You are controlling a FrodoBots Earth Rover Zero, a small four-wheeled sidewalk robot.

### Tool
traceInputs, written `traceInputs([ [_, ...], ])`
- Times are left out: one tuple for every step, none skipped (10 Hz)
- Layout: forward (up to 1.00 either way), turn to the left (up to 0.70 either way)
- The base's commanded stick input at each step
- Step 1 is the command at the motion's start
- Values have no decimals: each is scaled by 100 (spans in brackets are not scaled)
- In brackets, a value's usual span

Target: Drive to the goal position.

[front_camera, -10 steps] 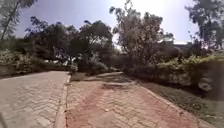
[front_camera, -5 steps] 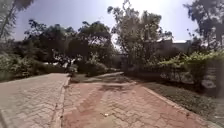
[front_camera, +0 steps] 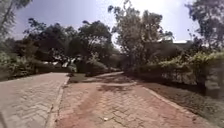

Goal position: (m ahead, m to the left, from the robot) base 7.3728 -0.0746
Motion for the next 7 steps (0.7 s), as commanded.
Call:
traceInputs([
  [30,0],
  [30,0],
  [30,0],
  [30,0],
  [30,0],
  [30,0],
  [30,0],
])
